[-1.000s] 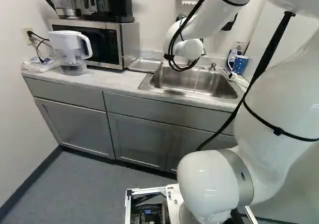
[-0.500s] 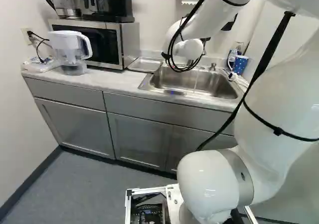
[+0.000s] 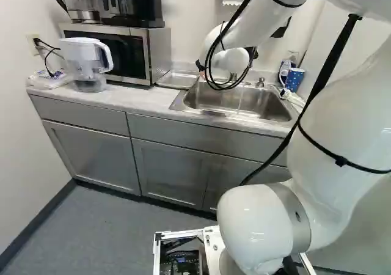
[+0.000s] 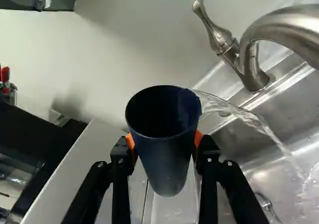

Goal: Rinse the cup and place it in the tray

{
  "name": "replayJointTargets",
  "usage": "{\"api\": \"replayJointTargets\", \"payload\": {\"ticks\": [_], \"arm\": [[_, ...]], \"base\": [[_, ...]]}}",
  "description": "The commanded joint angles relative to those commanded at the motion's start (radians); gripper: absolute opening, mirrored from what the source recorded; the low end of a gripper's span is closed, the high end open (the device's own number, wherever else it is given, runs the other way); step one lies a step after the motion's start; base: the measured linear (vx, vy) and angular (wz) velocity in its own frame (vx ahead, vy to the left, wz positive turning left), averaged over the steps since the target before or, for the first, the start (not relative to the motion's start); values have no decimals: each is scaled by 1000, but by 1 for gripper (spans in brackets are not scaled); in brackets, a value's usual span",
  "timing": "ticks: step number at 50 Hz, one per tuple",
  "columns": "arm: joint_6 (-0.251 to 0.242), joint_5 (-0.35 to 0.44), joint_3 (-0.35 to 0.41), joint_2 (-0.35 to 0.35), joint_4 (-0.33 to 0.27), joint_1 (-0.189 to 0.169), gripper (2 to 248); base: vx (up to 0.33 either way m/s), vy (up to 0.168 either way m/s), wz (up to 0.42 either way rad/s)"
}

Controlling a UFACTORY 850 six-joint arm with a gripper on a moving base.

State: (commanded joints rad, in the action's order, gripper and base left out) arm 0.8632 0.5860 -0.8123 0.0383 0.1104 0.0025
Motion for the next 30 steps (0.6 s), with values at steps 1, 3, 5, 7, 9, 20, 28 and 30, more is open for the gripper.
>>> {"api": "replayJointTargets", "payload": {"ticks": [1,3,5,7,9,20,28,30], "arm": [[13,0,0,0,0,0,124],[31,0,0,0,0,0,124],[52,0,0,0,0,0,124],[73,0,0,0,0,0,124],[95,0,0,0,0,0,124],[210,0,0,0,0,0,124],[294,0,0,0,0,0,124],[316,0,0,0,0,0,124]], "base": [[0,0,0],[0,0,0],[0,0,0],[0,0,0],[0,0,0],[0,0,0],[0,0,0],[0,0,0]]}}
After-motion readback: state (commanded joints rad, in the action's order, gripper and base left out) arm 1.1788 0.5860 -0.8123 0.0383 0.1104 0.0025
